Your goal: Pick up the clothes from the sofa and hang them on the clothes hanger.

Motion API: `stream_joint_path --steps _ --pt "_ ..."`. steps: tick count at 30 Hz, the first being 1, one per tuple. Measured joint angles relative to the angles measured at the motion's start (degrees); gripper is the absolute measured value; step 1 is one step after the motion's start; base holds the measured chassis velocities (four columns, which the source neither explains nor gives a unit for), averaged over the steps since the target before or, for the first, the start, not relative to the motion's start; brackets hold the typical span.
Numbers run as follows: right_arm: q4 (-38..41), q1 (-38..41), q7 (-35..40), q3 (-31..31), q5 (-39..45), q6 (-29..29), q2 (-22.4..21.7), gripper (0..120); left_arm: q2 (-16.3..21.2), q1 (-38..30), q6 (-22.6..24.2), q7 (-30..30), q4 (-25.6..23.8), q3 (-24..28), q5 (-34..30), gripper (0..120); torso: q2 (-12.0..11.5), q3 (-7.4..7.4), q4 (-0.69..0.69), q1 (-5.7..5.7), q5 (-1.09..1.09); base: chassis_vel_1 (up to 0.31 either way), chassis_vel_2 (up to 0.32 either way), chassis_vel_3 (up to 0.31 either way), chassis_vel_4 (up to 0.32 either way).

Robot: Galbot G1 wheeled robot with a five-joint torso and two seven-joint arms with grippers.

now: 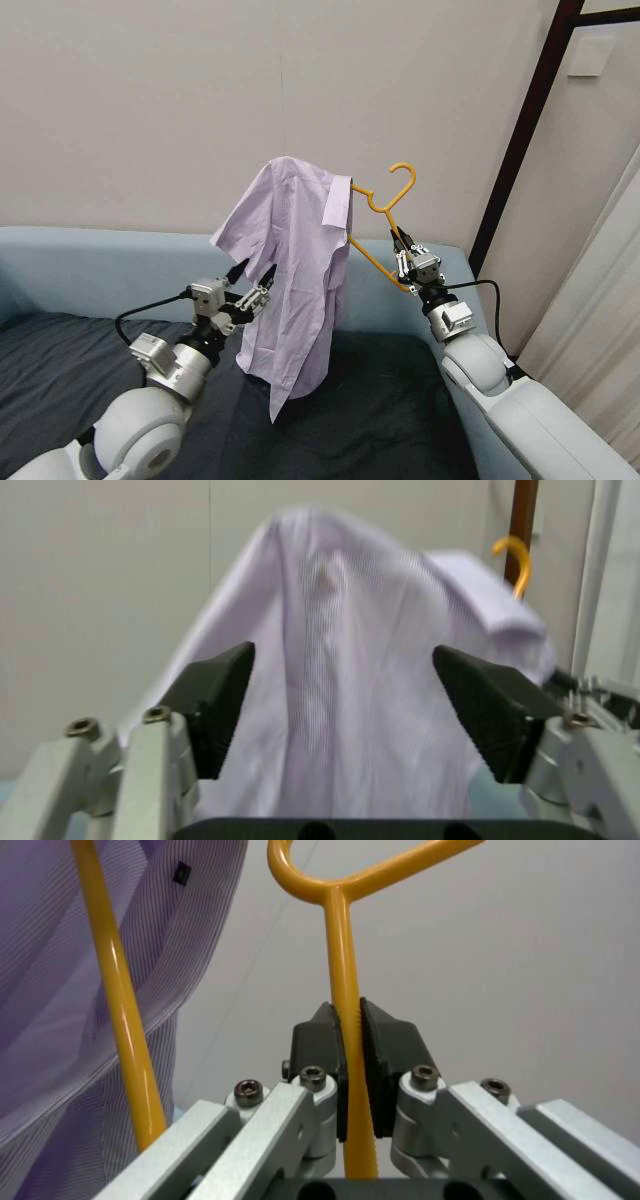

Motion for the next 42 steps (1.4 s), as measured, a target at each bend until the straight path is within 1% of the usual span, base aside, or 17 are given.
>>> stream_joint_path --steps 2,6,7,11,12,14,16,17,18,20,21,22,24,27,30,37,42 --pt "-0.4 -0.2 -0.7 0.1 -2.3 0.7 0.1 5 1.2 -1.8 -0.2 1.3 0.4 -0.3 -1.4 84 0.0 0.0 0.0 0.0 -0.01 0.0 0.0 0.0 0.0" --pt "-1.2 -1.3 -2.1 0.2 -7.3 2.4 0.4 5 5.2 -8.9 -1.2 10.6 4.4 0.6 -7.2 98 0.0 0.0 0.0 0.0 -0.01 0.0 0.0 0.0 0.0" --pt "-1.2 -1.3 -2.1 0.2 -7.3 2.4 0.4 5 5.2 -8.9 -1.2 10.6 4.4 0.6 -7.2 98 0.0 0.0 0.0 0.0 -0.01 0.0 0.0 0.0 0.0" --pt "-2.7 -1.9 -3.9 0.0 -11.5 4.6 1.8 5 9.8 -18.8 -0.5 20.2 10.7 4.6 -12.6 100 0.0 0.0 -0.03 0.0 -0.01 0.0 0.0 0.0 0.0" --pt "-2.7 -1.9 -3.9 0.0 -11.5 4.6 1.8 5 9.8 -18.8 -0.5 20.2 10.7 4.6 -12.6 100 0.0 0.0 -0.03 0.0 -0.01 0.0 0.0 0.0 0.0" --pt "-3.8 -0.9 -4.6 -1.1 -12.5 5.5 3.1 5 11.7 -21.1 -0.3 25.3 13.4 5.2 -13.6 100 0.0 0.0 -0.02 0.0 0.0 0.0 0.0 0.0 0.0" --pt "-5.5 0.9 -5.6 -3.0 -13.1 6.6 4.9 5 13.4 -22.4 -0.1 32.0 16.3 5.4 -13.8 100 0.0 0.01 0.04 0.0 -0.01 0.0 0.0 0.0 0.0" --pt "-6.1 1.4 -5.8 -3.5 -13.3 7.0 5.4 5 13.8 -22.9 0.0 34.7 17.4 5.5 -13.9 100 0.0 0.0 0.05 0.0 -0.02 0.0 0.0 0.0 0.0" --pt "-6.1 1.4 -5.8 -3.5 -13.3 7.0 5.4 5 13.8 -22.9 0.0 34.7 17.4 5.5 -13.9 100 0.0 0.0 0.05 0.0 -0.02 0.0 0.0 0.0 0.0" --pt "-7.7 2.9 -6.5 -5.5 -13.6 7.6 6.7 5 14.5 -24.5 0.7 41.9 21.4 5.9 -14.1 100 0.0 0.01 0.05 0.0 -0.02 0.0 0.0 0.0 0.0" --pt "-8.3 3.8 -6.6 -7.2 -13.1 7.5 7.3 5 14.5 -26.6 0.9 46.6 24.8 8.1 -14.0 100 0.0 0.0 0.05 0.0 0.0 0.0 0.0 0.0 0.0" --pt "-8.3 3.8 -6.6 -7.2 -13.1 7.5 7.3 5 14.5 -26.6 0.9 46.6 24.8 8.1 -14.0 100 0.0 0.0 0.05 0.0 0.0 0.0 0.0 0.0 0.0" --pt "-8.7 4.3 -6.6 -8.2 -12.9 7.1 7.7 5 13.5 -32.0 1.5 52.7 29.8 12.4 -12.4 100 0.0 0.02 0.02 0.01 -0.09 0.0 0.0 0.0 0.0" --pt "-9.4 4.4 -6.6 -8.4 -13.4 6.9 8.3 5 11.6 -39.0 3.9 58.5 34.2 16.5 -9.7 100 0.0 0.01 -0.02 0.01 0.04 0.0 0.0 0.0 0.0" --pt "-9.5 4.0 -6.6 -8.3 -13.8 6.8 8.4 5 10.3 -41.6 4.8 61.1 36.1 18.3 -7.8 100 0.0 0.01 -0.02 0.01 -0.03 0.0 0.0 0.0 0.0" --pt "-8.4 2.5 -6.6 -6.8 -15.2 7.0 8.2 5 7.3 -47.0 7.8 68.8 41.0 21.8 -1.3 100 0.0 0.01 0.02 0.01 -0.01 0.0 0.0 0.0 0.0" --pt "-7.8 1.7 -6.7 -5.8 -16.1 7.5 7.9 5 5.8 -49.3 8.9 69.6 42.8 24.1 0.3 100 0.0 0.01 0.01 0.01 0.0 0.0 0.0 0.0 0.0"
